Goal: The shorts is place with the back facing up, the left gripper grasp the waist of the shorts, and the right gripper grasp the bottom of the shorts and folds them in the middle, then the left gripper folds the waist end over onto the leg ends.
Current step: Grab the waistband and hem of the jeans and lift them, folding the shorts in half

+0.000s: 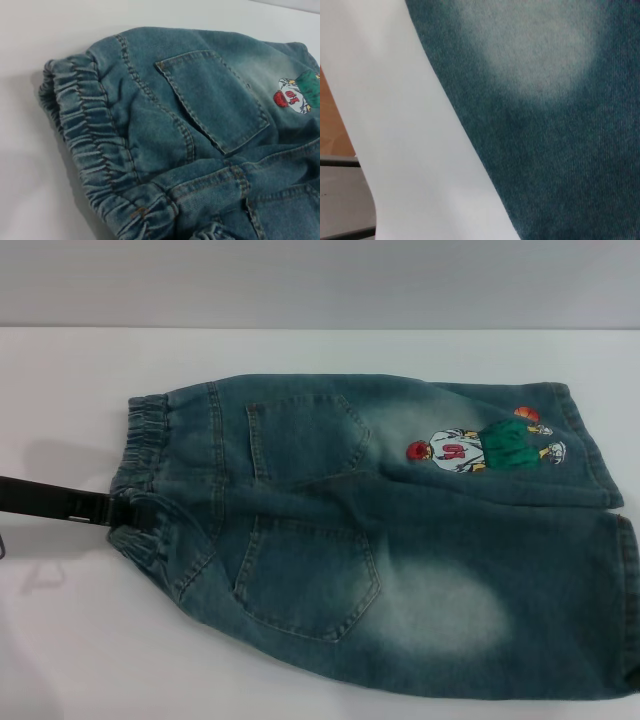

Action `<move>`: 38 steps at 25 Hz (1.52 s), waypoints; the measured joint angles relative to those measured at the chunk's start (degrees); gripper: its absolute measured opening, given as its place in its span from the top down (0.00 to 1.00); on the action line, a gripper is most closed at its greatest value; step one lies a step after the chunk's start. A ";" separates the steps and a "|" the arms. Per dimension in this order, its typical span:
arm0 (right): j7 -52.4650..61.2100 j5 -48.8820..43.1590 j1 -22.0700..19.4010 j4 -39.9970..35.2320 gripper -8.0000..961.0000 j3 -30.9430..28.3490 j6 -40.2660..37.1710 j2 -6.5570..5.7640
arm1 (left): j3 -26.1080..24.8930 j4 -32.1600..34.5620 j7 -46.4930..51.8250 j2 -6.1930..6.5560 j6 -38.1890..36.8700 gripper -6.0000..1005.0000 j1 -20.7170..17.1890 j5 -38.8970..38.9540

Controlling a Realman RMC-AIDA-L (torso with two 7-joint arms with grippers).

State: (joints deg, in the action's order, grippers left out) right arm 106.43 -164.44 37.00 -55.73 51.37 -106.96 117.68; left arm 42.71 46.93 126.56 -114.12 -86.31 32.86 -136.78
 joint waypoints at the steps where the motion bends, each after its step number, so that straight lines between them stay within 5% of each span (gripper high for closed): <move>1: 0.00 0.13 -0.01 -0.25 0.94 -0.12 -0.12 0.01 | 0.00 0.00 0.01 0.01 0.00 0.91 0.04 0.06; 15: -3.16 15.33 -3.52 -9.89 0.99 -1.94 -0.08 0.82 | -3.52 0.69 -3.44 -0.64 1.17 0.90 2.36 8.85; 24: -11.56 29.95 -6.18 -11.10 0.99 -13.81 2.95 0.63 | -3.60 0.41 -6.74 -0.43 6.79 0.90 2.32 15.84; 38: -20.08 48.19 -12.90 -4.44 0.99 -22.13 18.95 0.62 | -3.08 0.71 -7.57 -3.14 19.28 0.90 2.52 15.94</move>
State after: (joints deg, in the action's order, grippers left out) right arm 86.35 -116.25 24.10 -60.17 29.24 -88.01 118.30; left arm 39.63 47.64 118.99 -117.25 -67.03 35.38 -120.84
